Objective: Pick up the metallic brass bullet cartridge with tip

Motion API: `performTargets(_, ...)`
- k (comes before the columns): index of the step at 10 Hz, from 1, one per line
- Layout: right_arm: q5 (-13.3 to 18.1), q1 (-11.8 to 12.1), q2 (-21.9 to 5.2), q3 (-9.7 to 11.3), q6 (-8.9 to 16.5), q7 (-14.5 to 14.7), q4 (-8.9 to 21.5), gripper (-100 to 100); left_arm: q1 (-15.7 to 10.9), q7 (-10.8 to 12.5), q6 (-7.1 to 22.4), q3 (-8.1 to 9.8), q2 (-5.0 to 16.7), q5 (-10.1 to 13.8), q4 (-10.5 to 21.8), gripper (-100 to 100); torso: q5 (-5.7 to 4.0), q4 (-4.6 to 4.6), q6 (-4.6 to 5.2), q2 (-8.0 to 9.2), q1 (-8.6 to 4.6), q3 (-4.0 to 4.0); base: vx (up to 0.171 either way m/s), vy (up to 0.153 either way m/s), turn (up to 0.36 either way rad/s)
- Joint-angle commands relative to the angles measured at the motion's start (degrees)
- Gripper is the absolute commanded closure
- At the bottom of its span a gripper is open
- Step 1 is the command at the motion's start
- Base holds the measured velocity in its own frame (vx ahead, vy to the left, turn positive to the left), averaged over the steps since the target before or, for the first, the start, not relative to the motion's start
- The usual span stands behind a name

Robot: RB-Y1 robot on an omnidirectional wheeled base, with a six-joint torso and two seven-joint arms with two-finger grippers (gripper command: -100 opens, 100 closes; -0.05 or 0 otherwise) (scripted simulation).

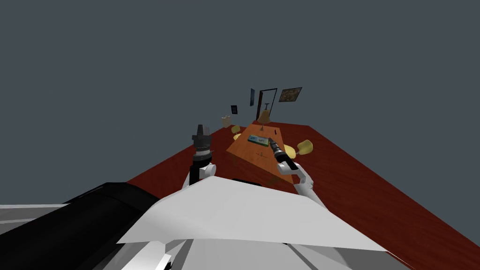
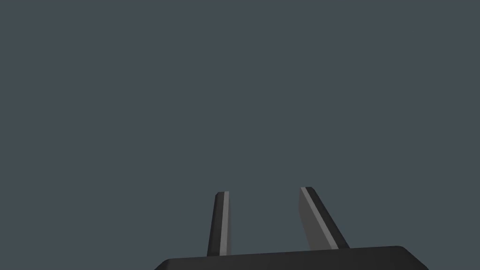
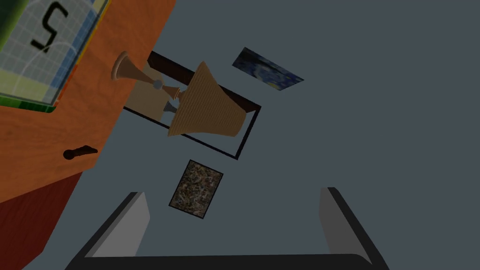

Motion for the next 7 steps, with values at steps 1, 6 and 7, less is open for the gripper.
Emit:
performTargets(1,-0.5,-1.0,-0.4,0.2,1.5,1.3,2.9,-100,0.0,0.0,0.0,0.0,0.0,0.0,0.0,0,0.0,0.0,0.0,0.0,0.0,0.0,0.001,0.009,0.094)
performTargets(6,-3.3,-6.6,-3.1,1.0,8.6,8.1,11.6,-100,0.0,0.0,0.0,0.0,0.0,0.0,0.0,0,0.0,0.0,0.05,0.01,0.0,0.0,0.002,0.017,0.139)
performTargets(7,-3.3,-6.6,-3.1,1.0,9.1,8.1,13.3,-100,0.0,0.0,0.0,0.0,0.0,0.0,0.0,0,0.0,0.0,0.02,-0.01,0.03,-0.01,0.007,0.014,0.086)
